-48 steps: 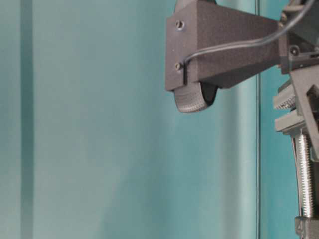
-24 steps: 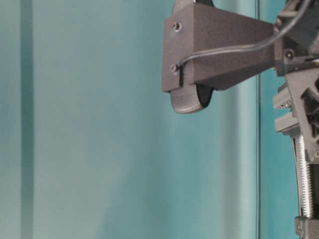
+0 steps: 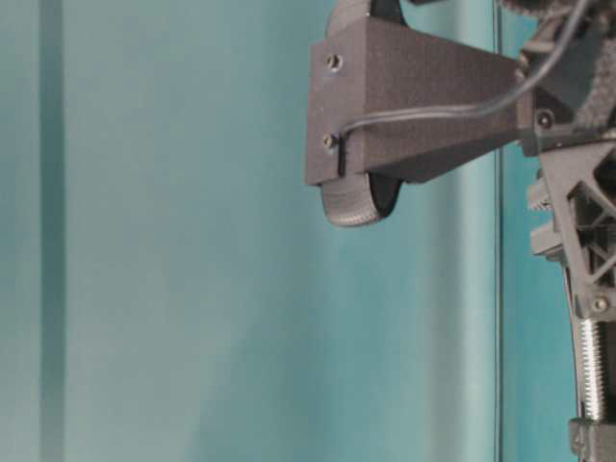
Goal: Insert the USB cable into the fixed female connector.
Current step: 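Push the USB plug forward into the female port with the right gripper, then open the right gripper and release the inserted plug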
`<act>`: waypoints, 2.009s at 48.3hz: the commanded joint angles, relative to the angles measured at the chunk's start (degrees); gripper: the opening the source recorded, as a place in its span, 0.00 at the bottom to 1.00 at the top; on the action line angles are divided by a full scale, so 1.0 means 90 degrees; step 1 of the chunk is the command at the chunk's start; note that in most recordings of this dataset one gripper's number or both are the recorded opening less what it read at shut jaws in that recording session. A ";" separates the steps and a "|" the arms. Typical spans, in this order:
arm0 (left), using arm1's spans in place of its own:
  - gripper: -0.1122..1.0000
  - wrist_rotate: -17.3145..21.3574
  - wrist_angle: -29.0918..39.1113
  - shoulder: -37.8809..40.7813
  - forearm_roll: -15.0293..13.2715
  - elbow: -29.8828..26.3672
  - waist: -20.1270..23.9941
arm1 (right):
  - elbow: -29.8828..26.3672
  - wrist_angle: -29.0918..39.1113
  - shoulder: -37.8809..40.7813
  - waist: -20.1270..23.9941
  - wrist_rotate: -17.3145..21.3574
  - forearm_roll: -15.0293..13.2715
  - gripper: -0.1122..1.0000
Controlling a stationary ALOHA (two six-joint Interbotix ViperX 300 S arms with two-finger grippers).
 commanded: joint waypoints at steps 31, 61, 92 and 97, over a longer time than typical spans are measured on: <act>0.99 -0.0029 -0.0039 0.0098 0.0020 -0.0068 -0.0020 | 0.0137 0.0342 -0.0156 -0.0771 -0.0010 -0.0322 0.29; 0.99 -0.0059 -0.0039 0.0098 0.0020 -0.0068 -0.0020 | 0.0137 0.0469 -0.0205 -0.1182 0.0010 -0.0430 0.29; 0.99 -0.0029 -0.0039 0.0098 0.0020 -0.0068 -0.0020 | 0.0127 0.0439 -0.0205 -0.1416 -0.0010 -0.0430 0.29; 0.99 -0.0029 -0.0039 0.0098 0.0020 -0.0068 -0.0020 | 0.0117 0.0439 -0.0195 -0.1406 -0.0010 -0.0430 0.29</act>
